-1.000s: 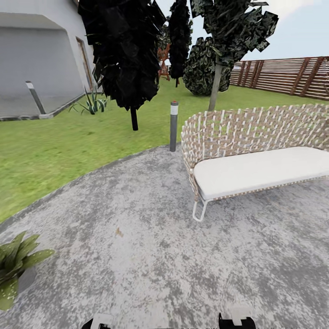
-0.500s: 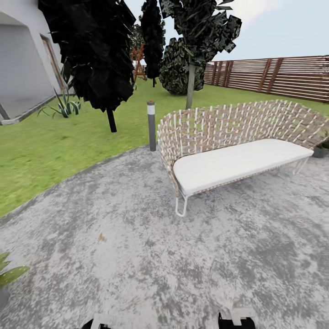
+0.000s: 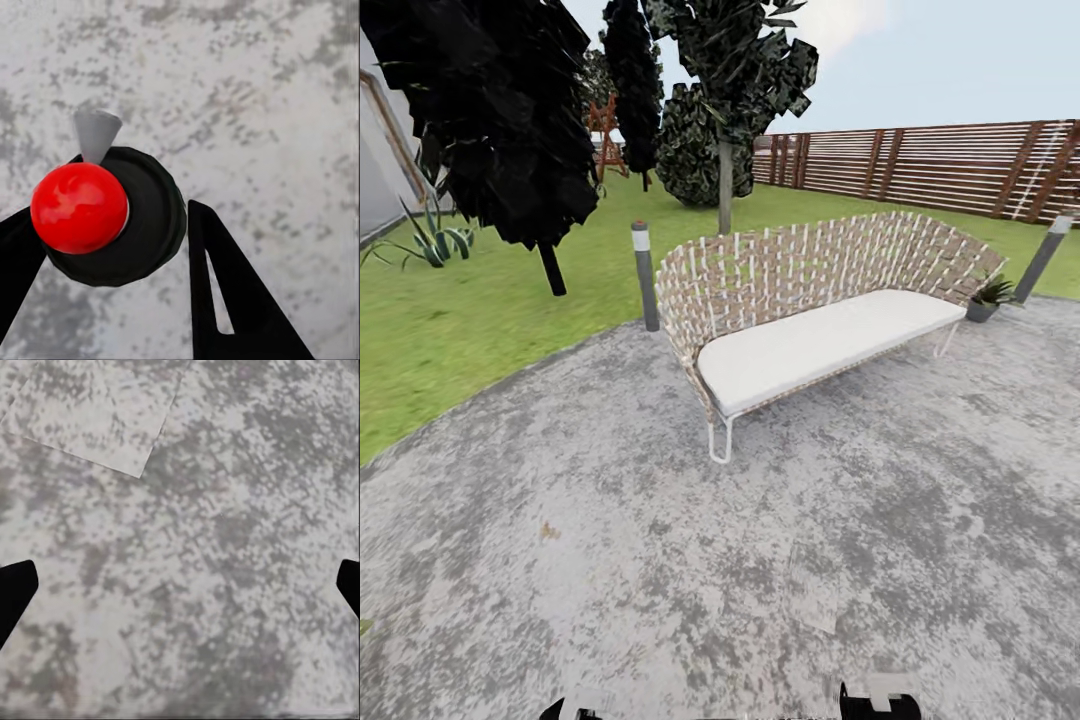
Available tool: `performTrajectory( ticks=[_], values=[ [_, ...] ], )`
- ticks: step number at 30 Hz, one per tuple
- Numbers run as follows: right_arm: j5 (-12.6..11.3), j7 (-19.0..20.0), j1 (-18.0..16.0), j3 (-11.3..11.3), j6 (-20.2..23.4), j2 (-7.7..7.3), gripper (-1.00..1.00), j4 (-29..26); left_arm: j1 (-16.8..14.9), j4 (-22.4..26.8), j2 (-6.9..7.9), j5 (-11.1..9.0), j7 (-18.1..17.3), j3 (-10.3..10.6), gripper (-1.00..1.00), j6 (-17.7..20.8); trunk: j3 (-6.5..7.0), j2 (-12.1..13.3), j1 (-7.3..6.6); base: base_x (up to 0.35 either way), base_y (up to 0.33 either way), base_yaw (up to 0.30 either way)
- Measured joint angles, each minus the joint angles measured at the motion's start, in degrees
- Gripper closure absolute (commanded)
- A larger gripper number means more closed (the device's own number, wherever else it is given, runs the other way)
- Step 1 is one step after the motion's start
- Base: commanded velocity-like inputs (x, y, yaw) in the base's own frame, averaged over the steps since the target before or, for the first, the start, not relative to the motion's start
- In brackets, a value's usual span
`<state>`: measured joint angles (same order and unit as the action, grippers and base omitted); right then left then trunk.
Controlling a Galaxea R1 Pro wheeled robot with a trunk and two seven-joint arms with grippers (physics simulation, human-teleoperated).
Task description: Pick up the pesticide atomizer in the garden and spray insectifuge to fully cover both potted plants in the garden.
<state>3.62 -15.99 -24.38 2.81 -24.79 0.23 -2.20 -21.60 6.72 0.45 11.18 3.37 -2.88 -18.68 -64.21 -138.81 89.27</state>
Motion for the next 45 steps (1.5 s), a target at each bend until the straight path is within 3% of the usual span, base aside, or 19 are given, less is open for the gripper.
performTrajectory(
  ticks=[36, 45],
  values=[
    [-0.04, -0.02, 0.00, 0.00, -0.01, 0.19, -1.00, 0.34, 0.00, -0.05, -0.22, -0.18, 0.04, -0.09, 1.00, 0.00, 0.00, 0.00, 0.00, 0.001, 0.000, -0.300],
    [-0.04, -0.01, 0.00, 0.00, -0.01, 0.19, -1.00, 0.36, 0.05, -0.09, -0.11, -0.18, 0.01, -0.10, 1.00, -0.07, 0.00, 0.00, -0.03, 0.272, 0.004, -0.300]
  ],
)
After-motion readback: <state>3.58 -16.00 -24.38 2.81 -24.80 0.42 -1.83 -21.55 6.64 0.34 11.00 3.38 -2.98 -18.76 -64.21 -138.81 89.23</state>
